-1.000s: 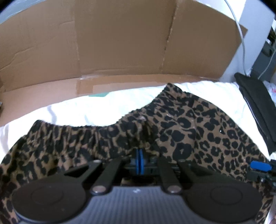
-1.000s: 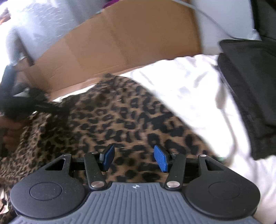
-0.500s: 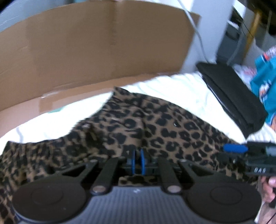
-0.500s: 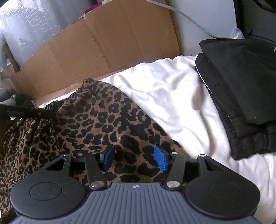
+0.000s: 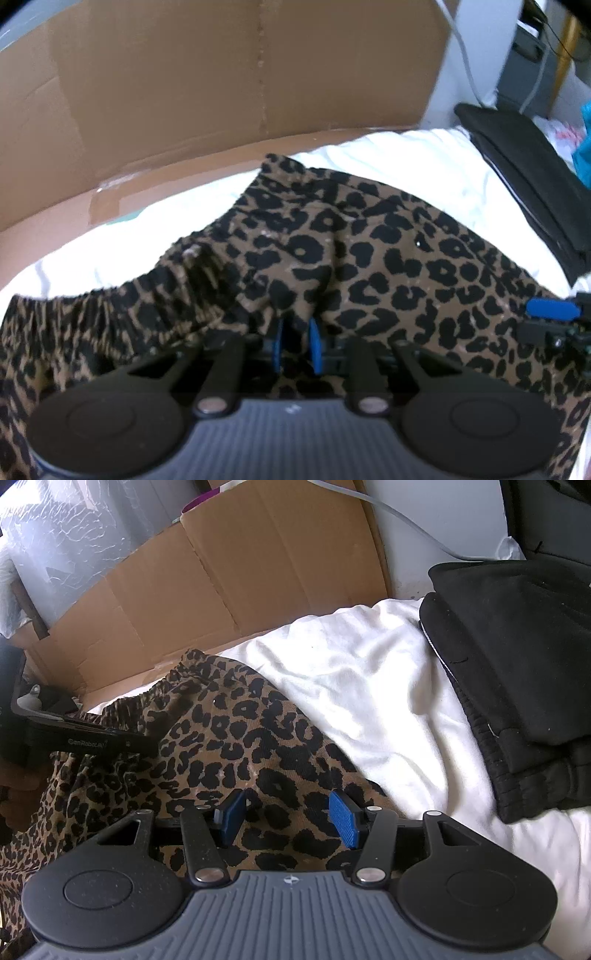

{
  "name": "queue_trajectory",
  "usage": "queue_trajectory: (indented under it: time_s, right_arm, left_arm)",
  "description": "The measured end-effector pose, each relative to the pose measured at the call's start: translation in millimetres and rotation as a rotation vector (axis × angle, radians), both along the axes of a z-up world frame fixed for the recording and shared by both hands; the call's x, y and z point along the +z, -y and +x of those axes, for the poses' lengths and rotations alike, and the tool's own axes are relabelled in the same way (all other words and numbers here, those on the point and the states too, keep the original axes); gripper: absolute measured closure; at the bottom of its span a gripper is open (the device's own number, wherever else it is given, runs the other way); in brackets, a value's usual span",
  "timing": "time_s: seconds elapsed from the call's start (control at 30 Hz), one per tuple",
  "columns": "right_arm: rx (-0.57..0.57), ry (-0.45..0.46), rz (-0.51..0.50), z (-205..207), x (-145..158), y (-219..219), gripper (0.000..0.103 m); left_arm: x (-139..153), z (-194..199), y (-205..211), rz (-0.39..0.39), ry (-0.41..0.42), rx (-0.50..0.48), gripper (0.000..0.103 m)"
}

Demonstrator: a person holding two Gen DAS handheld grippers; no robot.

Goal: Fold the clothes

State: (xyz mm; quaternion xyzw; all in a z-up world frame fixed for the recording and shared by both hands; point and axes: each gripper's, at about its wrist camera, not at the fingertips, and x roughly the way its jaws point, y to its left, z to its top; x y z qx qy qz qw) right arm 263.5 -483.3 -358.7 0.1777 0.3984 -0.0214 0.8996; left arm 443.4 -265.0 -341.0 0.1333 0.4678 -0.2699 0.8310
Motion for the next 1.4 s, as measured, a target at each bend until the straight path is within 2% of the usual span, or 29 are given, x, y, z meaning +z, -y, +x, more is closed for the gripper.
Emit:
queue_trajectory:
  time_s: [0.1, 0.13, 0.23, 0.37, 0.57, 0.77, 0.93, 1.23, 1.4]
  right_arm:
    - [-0.004, -0.003, 0.002, -0.6, 0.2, 0.3, 0.046]
    - [-0.007, -0.004, 0.003, -0.6, 0.5, 0.1, 0.046]
    - [-0.011, -0.006, 0.001, -1.4, 2.4, -1.0, 0.046]
    - [-0.017, -0.006, -0.003, -3.1, 7.6, -1.1, 0.045]
    - [-0.017, 0.014, -0.005, -7.1, 22.3, -5.3, 0.045]
    - [0.072, 0.058, -0.048, -17.2, 43.7, -27.7, 0.045]
    - [0.084, 0.072, -0.053, -28.6, 52.9, -40.9, 0.045]
    - [0.021, 0.068, -0.020, -55.4, 67.5, -44.5, 0.045]
    - [-0.013, 0.060, -0.006, -78.6, 75.9, -42.5, 0.045]
  left_arm:
    - [8.1, -8.5, -3.4, 0.004, 0.005, -0.005, 0.055]
    - [11.2, -12.0, -4.1, 0.009, 0.016, -0.011, 0.051]
    - [15.6, -16.2, -12.5, 0.017, 0.019, -0.001, 0.051]
    - [18.3, -15.4, -31.6, -0.003, -0.004, 0.072, 0.051]
    - [35.6, -25.7, -56.5, -0.016, 0.014, 0.144, 0.044]
    - [53.3, -47.7, -77.9, -0.037, 0.031, 0.175, 0.041]
    - [67.2, -63.7, -95.8, -0.063, 0.023, 0.207, 0.040]
    - [98.8, -77.2, -137.9, -0.120, 0.030, 0.359, 0.040]
    - [115.1, -87.9, -161.1, -0.101, 0.053, 0.432, 0.040]
